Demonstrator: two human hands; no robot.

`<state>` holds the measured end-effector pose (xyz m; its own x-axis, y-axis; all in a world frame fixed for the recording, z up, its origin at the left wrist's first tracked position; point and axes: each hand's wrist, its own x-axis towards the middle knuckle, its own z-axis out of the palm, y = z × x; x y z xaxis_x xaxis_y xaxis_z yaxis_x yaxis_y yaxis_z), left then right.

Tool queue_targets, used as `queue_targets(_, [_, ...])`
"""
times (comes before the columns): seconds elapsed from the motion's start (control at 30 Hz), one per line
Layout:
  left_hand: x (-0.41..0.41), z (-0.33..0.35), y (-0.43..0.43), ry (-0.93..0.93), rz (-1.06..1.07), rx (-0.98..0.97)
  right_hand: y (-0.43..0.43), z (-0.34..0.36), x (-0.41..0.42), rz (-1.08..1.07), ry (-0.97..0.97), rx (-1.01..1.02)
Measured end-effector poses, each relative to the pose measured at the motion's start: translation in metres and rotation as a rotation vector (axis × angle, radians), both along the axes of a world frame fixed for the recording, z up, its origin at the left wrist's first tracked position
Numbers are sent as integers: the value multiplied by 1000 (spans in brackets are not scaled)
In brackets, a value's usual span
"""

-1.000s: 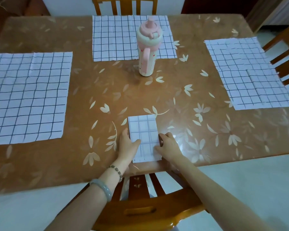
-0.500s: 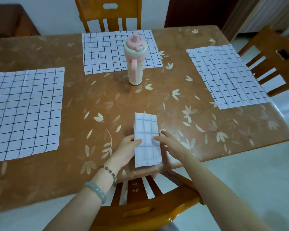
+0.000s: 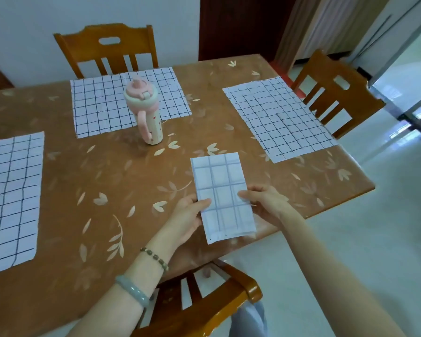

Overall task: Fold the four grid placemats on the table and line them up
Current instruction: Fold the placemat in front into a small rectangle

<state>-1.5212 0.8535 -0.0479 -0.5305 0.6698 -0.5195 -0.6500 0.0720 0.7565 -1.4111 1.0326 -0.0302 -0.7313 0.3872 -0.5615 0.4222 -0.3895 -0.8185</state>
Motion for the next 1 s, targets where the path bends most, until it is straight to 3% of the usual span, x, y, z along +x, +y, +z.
queue_targets(0.4, [57,-38,125,109,136,-302,146,-44,38,115,-148,123])
queue_targets(0.57, [72,-58,148,132,186,-440,171,-65,43,187,-176,141])
queue_targets(0.73, [80,-82,162,129,277,-566,179,-96,38,249,-278,294])
queue_targets(1.0, [77,-98,176,431,157,-880,185,-119,32,390,-406,563])
